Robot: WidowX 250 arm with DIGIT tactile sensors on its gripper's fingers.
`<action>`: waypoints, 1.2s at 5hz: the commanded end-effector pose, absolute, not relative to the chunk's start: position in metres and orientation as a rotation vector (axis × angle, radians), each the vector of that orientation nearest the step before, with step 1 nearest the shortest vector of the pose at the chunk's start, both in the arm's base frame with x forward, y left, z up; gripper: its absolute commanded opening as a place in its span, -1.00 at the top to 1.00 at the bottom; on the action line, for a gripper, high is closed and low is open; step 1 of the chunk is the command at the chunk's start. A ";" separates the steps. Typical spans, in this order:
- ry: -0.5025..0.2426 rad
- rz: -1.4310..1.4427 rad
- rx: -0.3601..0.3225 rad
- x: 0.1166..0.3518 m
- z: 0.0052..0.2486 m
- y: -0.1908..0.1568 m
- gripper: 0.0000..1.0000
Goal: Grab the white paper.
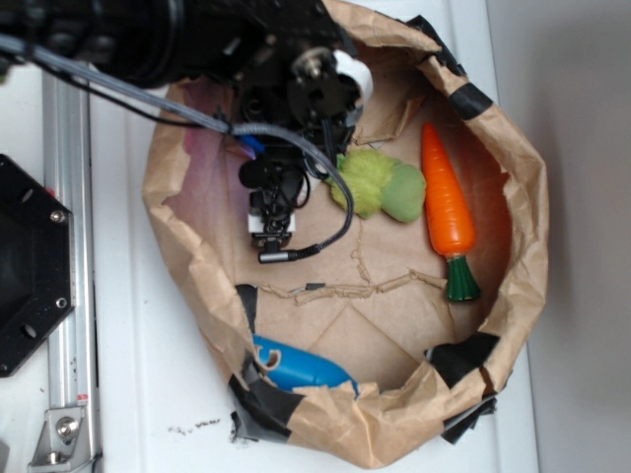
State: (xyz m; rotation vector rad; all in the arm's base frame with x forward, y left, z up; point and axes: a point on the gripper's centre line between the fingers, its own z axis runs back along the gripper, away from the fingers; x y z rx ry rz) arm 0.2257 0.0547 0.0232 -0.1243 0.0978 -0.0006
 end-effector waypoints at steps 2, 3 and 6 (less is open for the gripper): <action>0.017 0.066 -0.157 0.231 0.039 0.058 -1.00; -0.001 0.099 -0.166 0.237 0.044 0.061 -1.00; 0.011 0.121 -0.133 0.237 0.041 0.061 1.00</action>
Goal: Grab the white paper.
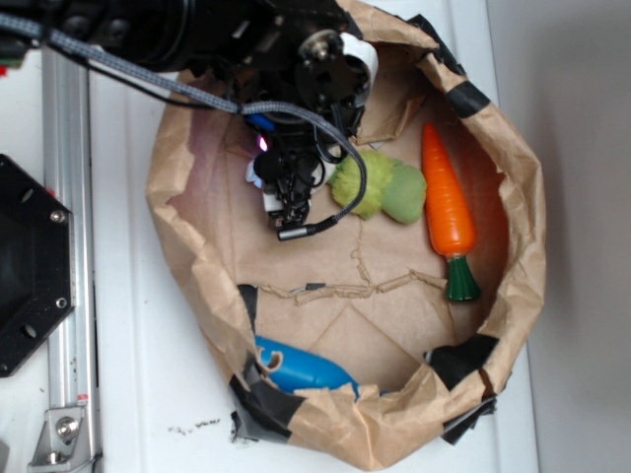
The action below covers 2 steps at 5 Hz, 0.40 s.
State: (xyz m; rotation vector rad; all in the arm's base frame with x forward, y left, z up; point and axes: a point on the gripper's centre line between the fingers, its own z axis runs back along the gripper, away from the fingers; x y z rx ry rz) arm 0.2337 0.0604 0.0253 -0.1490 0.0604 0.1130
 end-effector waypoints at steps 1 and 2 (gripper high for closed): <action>-0.019 0.095 -0.138 0.239 0.064 0.044 1.00; -0.089 0.067 -0.040 0.249 0.112 0.008 1.00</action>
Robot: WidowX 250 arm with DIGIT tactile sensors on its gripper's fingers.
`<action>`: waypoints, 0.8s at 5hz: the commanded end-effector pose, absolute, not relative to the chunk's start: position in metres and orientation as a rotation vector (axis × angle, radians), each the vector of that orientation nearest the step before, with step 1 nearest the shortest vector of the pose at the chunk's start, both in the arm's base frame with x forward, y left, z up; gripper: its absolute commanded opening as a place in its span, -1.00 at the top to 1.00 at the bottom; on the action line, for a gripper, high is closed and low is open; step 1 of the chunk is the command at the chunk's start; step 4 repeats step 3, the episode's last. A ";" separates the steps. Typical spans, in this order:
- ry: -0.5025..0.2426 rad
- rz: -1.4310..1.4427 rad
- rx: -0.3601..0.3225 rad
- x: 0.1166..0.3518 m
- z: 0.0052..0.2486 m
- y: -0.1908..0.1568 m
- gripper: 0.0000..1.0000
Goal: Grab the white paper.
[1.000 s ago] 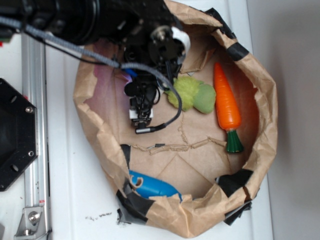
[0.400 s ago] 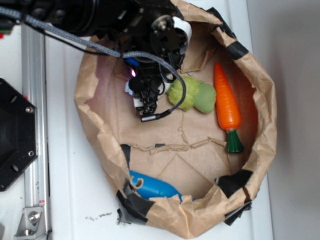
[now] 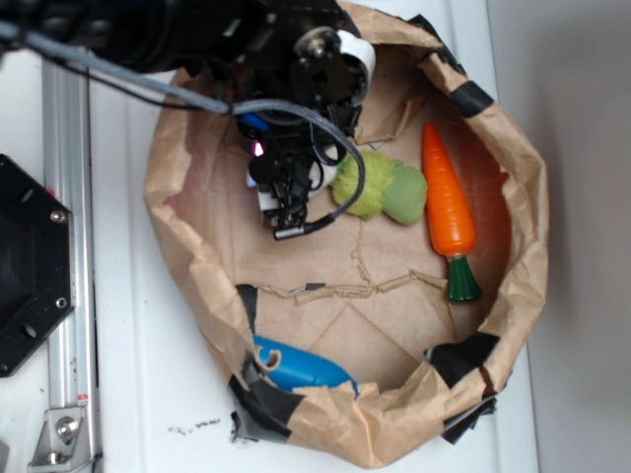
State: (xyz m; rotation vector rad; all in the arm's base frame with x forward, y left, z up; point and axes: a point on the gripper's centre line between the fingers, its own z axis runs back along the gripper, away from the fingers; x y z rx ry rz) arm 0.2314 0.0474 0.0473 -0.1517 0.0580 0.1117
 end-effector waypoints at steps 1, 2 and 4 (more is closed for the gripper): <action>-0.146 0.049 -0.010 0.254 0.162 -0.011 1.00; -0.144 0.027 -0.016 0.260 0.189 -0.015 1.00; -0.128 0.027 -0.007 0.251 0.184 -0.017 1.00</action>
